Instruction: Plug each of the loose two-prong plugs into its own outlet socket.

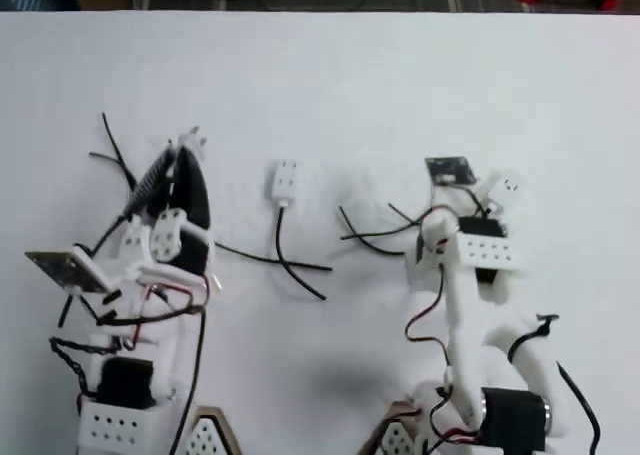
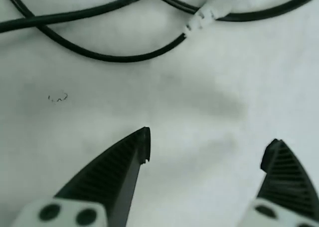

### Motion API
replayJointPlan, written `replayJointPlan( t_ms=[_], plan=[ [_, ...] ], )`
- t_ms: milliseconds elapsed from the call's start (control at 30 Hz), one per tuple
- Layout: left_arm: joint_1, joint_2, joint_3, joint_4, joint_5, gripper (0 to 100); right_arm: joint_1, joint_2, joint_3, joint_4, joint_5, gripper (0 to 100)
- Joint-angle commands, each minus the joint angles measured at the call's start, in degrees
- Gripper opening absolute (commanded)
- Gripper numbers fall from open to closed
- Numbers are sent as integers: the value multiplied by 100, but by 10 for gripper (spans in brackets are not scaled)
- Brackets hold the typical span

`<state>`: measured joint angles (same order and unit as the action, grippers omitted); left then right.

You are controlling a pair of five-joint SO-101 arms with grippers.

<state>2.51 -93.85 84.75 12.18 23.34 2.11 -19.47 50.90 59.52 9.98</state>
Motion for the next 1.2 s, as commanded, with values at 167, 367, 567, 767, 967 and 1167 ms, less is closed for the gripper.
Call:
replayJointPlan(
  t_ms=[167,367,567,767,967,1167],
  plan=[
    [4,4330,-3297,9,193,24,-347,-215,448,-892,-123,354],
    [66,6677,-5925,1978,1055,24,-347,-215,642,-1279,-123,354],
    [13,8602,-8062,3974,1714,24,-356,-215,738,-1446,-123,354],
    [163,9499,-8941,5134,1732,24,-356,-215,738,-1455,-123,354],
    [505,9543,-8888,5793,1749,24,-356,-215,747,-1516,-123,354],
    [479,9560,-8888,5873,4237,24,-365,-215,747,-1516,-132,354]
  ],
)
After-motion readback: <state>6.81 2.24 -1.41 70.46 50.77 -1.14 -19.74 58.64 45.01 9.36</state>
